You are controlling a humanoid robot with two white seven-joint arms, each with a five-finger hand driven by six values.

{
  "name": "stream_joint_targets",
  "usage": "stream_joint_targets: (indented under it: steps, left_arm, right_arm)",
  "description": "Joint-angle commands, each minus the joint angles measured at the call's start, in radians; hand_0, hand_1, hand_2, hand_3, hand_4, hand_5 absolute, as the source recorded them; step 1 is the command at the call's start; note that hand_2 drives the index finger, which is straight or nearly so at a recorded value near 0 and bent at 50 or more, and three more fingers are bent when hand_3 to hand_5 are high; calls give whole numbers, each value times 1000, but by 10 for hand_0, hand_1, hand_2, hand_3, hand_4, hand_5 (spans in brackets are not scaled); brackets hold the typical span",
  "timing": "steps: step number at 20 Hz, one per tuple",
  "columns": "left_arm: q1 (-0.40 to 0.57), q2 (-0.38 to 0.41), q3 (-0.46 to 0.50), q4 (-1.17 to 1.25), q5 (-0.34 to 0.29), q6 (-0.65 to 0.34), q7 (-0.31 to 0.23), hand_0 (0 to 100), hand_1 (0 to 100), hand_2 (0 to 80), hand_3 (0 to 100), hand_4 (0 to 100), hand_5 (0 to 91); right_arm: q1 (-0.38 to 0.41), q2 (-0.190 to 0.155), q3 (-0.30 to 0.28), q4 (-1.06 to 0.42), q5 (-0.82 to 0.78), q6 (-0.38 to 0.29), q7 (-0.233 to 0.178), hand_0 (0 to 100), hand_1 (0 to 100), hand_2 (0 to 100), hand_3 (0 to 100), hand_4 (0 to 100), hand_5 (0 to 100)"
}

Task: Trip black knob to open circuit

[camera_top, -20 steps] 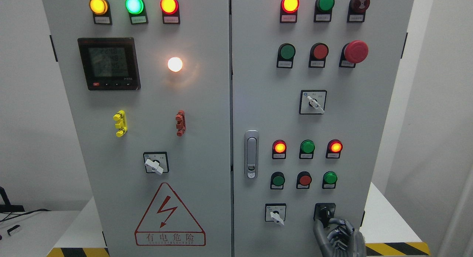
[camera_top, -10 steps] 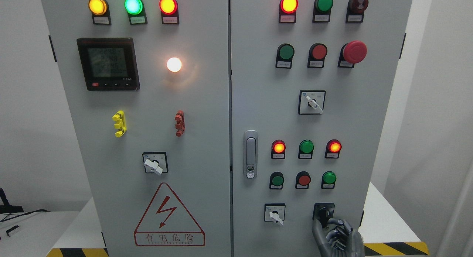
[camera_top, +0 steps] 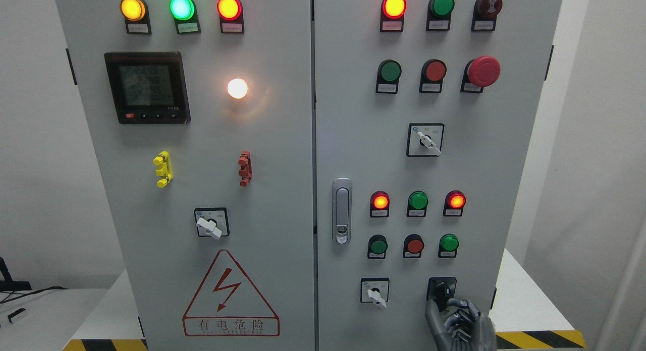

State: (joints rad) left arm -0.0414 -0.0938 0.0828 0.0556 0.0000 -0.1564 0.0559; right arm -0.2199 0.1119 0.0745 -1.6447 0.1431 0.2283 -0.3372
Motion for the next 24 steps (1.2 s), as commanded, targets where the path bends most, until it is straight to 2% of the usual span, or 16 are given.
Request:
stream_joint_targets:
  steps: [1,24]
  left_arm:
    - [0,0,0,0,-31,0,-1,120,389,0,0,0,0]
    - [0,-1,0,0,-31,0,-1,120,389,0,0,0,0]
  right_arm:
    - [1,2,1,0,0,2,-2,285,614,626,888,916,995]
    - [-10,15,1,-1,-3,0,-2,320,592,624,892,922,995]
